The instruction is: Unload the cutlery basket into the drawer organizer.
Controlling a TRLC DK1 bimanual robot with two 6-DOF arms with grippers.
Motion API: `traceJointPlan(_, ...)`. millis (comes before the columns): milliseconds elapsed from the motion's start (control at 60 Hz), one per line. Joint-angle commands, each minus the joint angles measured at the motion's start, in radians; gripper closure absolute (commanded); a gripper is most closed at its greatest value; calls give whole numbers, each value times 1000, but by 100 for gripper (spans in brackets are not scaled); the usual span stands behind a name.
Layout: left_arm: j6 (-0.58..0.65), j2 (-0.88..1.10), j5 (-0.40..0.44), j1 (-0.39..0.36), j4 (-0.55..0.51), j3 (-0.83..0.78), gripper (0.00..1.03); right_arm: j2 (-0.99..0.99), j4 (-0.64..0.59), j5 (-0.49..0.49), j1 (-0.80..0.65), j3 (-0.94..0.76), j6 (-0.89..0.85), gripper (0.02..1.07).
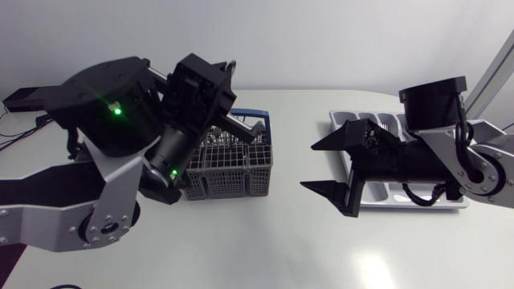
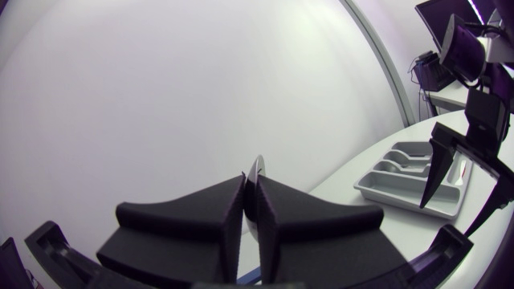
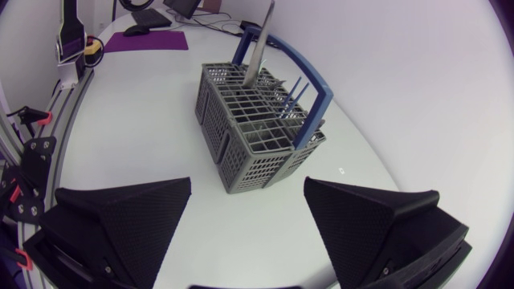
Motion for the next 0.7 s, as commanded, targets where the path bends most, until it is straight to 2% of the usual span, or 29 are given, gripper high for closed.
traceJointPlan(0, -56, -43, -11, -12, -40, 73, 97, 7, 20, -6, 10, 41, 84, 6)
traceJointPlan(250, -289, -32, 37, 13, -284, 191, 97, 0, 64, -52, 41, 84, 283, 6)
traceJointPlan(683, -449, 33, 121, 34, -402, 260, 97, 145, 64, -248, 47, 247, 521, 13)
